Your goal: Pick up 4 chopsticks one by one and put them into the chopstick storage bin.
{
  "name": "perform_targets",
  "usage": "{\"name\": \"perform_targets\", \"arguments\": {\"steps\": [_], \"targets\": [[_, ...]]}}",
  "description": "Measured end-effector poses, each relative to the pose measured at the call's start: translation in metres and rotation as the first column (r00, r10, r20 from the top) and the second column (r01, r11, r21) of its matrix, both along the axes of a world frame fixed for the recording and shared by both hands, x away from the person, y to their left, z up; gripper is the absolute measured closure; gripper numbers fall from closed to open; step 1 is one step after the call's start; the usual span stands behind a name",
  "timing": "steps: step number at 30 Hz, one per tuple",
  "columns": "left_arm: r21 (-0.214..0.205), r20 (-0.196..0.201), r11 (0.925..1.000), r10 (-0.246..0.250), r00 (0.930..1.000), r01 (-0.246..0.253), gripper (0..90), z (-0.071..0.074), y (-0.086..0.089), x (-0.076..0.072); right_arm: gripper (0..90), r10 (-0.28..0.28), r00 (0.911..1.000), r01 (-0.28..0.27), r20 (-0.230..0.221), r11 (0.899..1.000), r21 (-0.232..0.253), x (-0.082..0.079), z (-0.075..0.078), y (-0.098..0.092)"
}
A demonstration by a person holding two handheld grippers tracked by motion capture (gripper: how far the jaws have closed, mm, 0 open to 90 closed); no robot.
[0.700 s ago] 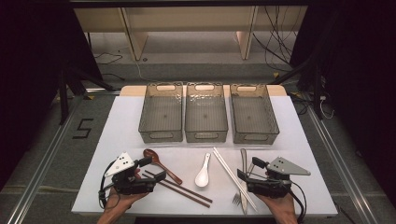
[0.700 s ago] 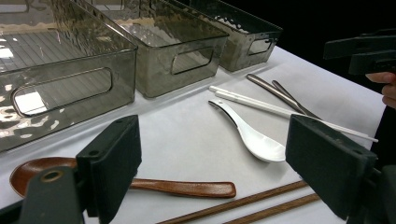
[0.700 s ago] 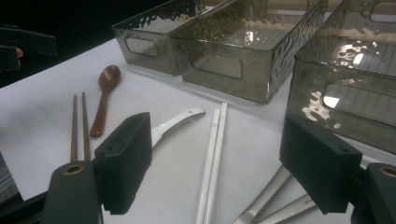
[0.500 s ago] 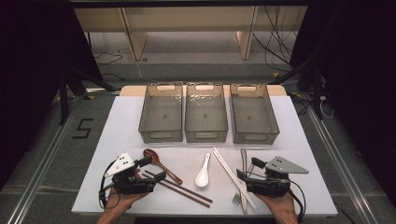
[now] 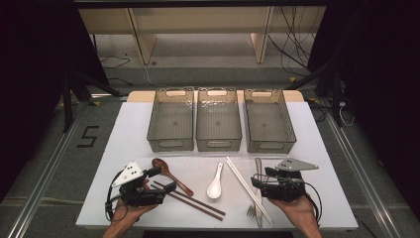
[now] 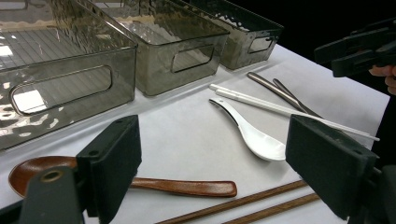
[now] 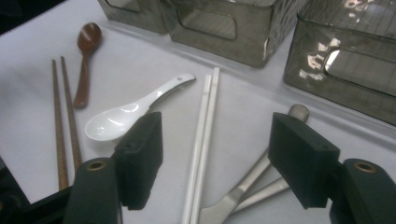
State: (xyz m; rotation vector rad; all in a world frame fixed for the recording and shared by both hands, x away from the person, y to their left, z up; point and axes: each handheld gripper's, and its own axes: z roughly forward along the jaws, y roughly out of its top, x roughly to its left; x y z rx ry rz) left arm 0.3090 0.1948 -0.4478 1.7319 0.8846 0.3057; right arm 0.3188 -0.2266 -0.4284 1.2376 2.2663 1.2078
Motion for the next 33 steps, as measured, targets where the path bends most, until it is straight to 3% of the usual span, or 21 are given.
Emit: {"name": "perform_targets", "arguments": {"steps": [1, 2, 5, 11, 14, 15, 20, 21, 26, 33], "targets": [[-0.002, -0.001, 1.0, 0.001, 1.0, -0.001, 17.9, 0.0, 0.0, 0.0, 37.6, 0.0, 1.0, 0.0, 0.0, 1.0, 0.0, 0.0, 0.0, 0.0], [-0.001, 0.0, 1.0, 0.0, 1.0, 0.0, 17.9, 0.0, 0.0, 0.0, 39.1, -0.004, 0.9992, 0.003, -0.039, 0.999, -0.035, 0.005, 0.002, 0.003], [0.0, -0.001, 1.0, -0.002, 1.0, 0.002, 17.9, 0.0, 0.0, 0.0, 42.8, -0.012, 0.995, 0.005, -0.1, 0.997, -0.075, 0.013, 0.003, 0.009], [-0.002, -0.001, 1.0, -0.001, 1.0, 0.001, 17.9, 0.0, 0.0, 0.001, 48.1, -0.014, 0.981, -0.022, -0.193, 0.983, -0.183, 0.025, -0.005, 0.024], [-0.001, -0.002, 1.0, -0.001, 1.0, 0.001, 17.8, 0.0, 0.0, 0.001, 50.5, 0.0, 0.9766, -0.041, -0.215, 0.981, -0.187, 0.029, -0.008, 0.027], [-0.002, -0.002, 1.0, -0.001, 1.0, 0.001, 17.8, 0.0, 0.0, 0.001, 52.2, 0.007, 0.9712, -0.056, -0.238, 0.978, -0.2, 0.032, -0.01, 0.03], [-0.003, -0.001, 1.0, -0.002, 1.0, 0.002, 17.9, 0.0, 0.0, 0.001, 56.0, 0.006, 0.9637, -0.068, -0.267, 0.973, -0.221, 0.037, -0.015, 0.034], [-0.003, -0.001, 1.0, -0.002, 1.0, 0.002, 17.8, 0.0, 0.0, 0.001, 57.8, 0.01, 0.9581, -0.078, -0.286, 0.971, -0.228, 0.038, -0.017, 0.036], [-0.005, 0.0, 1.0, -0.002, 1.0, 0.002, 17.9, 0.0, 0.001, 0.001, 61.9, 0.015, 0.9475, -0.1, -0.319, 0.963, -0.251, 0.041, -0.023, 0.039], [-0.007, -0.001, 1.0, 0.001, 1.0, -0.001, 17.8, 0.001, 0.001, 0.001, 68.5, 0.004, 0.9426, -0.102, -0.334, 0.956, -0.276, 0.042, -0.025, 0.04]]}}
